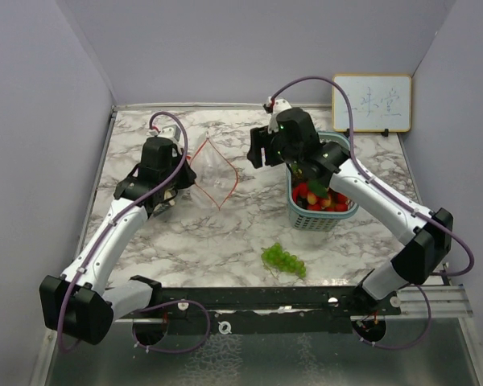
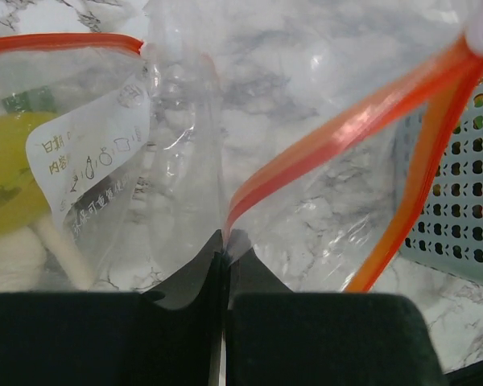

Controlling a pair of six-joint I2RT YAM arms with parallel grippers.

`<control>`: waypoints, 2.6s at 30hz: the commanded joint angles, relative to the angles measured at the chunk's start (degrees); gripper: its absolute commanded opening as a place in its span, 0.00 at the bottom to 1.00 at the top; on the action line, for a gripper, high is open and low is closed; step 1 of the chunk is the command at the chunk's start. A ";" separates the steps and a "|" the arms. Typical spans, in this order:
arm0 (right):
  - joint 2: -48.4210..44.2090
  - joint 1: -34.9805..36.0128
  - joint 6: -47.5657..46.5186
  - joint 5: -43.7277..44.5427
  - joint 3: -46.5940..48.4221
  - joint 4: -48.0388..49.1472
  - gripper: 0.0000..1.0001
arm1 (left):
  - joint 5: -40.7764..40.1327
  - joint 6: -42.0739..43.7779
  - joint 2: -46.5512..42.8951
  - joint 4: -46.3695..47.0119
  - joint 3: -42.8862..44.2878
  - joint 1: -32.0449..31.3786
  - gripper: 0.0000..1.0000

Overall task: Place the food in the zip-top bag and seal the zipper
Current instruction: Open the zipper of the food storage bag, then pick up the fake fruit from the center of the board, then place the fake fruit in the zipper food storage bag.

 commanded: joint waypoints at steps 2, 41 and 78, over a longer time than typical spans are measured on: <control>-4.51 -0.08 -3.74 -11.17 6.55 -8.24 0.78 | -0.61 0.35 1.73 0.66 3.35 0.31 0.00; -3.14 18.69 11.38 -0.61 -37.85 -10.18 0.97 | 1.16 -0.08 4.82 1.63 1.98 0.30 0.00; 5.60 4.73 18.21 -16.61 -15.13 46.93 0.02 | 18.39 -14.31 1.24 10.10 -1.46 0.30 0.00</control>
